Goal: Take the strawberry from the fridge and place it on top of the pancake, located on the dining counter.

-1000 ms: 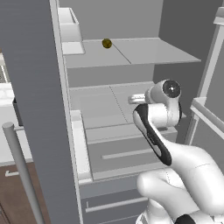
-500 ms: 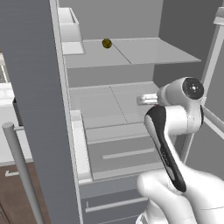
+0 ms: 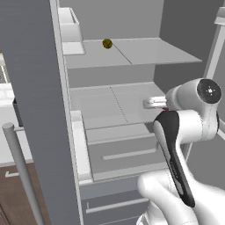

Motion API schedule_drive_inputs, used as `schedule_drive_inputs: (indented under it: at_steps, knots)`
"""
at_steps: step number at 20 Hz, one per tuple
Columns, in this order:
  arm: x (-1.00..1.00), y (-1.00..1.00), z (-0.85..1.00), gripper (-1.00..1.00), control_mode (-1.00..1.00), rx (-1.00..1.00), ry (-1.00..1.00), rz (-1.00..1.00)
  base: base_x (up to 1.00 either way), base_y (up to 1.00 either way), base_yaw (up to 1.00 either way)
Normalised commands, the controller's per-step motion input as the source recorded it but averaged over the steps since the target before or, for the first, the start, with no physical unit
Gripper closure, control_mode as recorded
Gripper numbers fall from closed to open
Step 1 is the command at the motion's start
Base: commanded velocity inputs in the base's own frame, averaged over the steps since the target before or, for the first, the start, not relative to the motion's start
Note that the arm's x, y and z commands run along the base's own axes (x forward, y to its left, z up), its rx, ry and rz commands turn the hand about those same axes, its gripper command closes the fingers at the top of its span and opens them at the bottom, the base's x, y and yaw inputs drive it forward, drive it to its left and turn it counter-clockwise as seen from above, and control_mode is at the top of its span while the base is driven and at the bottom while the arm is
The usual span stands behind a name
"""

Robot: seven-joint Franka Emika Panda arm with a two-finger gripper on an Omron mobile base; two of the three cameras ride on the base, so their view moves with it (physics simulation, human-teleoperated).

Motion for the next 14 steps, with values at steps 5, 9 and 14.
schedule_drive_inputs:
  at_steps: [5, 9, 14]
  knots:
    - [0.00, 0.00, -0.04, 1.00, -1.00, 0.00, -0.03, 0.07, 0.00, 0.00, 0.00]
    - [-0.32, 0.02, -0.13, 1.00, 1.00, 0.00, -0.03, 0.02, -0.50, 0.08, 0.01]
    - [0.00, 0.00, 0.00, 1.00, 1.00, 0.00, 0.00, 0.00, -0.89, 0.38, 0.00]
